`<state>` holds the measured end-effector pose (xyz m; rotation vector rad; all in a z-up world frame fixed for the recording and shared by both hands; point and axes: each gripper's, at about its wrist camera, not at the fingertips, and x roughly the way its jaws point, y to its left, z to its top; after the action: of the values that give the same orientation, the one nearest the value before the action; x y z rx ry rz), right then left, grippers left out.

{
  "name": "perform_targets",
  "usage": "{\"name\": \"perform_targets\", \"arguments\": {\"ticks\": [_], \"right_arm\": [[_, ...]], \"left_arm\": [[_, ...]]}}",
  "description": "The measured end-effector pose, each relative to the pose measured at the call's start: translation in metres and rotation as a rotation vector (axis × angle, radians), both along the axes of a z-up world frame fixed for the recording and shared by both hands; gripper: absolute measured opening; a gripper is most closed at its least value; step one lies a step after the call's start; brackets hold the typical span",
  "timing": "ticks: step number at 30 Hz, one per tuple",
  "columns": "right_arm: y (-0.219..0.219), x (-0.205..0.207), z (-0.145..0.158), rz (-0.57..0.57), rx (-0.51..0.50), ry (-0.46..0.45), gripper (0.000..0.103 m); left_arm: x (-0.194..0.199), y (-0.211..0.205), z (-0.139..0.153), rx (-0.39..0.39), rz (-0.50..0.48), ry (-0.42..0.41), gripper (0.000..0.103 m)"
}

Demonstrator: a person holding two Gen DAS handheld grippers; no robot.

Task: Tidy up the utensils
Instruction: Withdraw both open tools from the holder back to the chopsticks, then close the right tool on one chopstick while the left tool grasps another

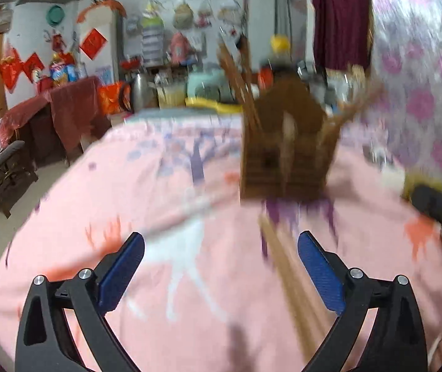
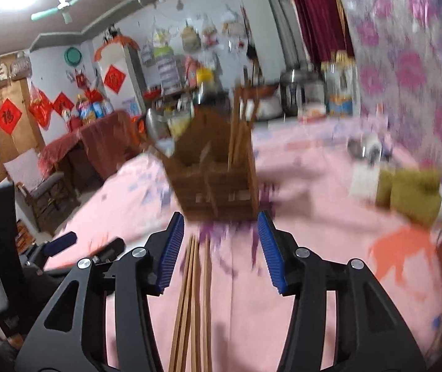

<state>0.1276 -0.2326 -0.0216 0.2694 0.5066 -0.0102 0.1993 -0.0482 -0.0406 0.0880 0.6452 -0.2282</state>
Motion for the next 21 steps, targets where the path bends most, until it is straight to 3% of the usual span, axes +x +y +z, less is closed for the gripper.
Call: {"name": "perform_targets", "arguments": {"ticks": [5, 9, 16, 21], "right_arm": [[0.005, -0.014, -0.042, 0.021, -0.021, 0.127, 0.05], [0.01, -0.029, -0.068, 0.045, -0.068, 0.202, 0.05], [0.009, -0.044, -0.095, 0.055, -0.085, 0.284, 0.05], [0.008, -0.042, -0.095, 0.055, -0.085, 0.287, 0.05]], "left_arm": [[-0.027, 0.006, -0.047, 0.045, -0.043, 0.115, 0.097], [-0.049, 0.013, -0.063, 0.053, -0.079, 0.109, 0.097], [-0.064, 0.014, -0.069, -0.013, -0.194, 0.113, 0.097], [-0.074, -0.003, -0.073, 0.038, -0.279, 0.116, 0.097]]}}
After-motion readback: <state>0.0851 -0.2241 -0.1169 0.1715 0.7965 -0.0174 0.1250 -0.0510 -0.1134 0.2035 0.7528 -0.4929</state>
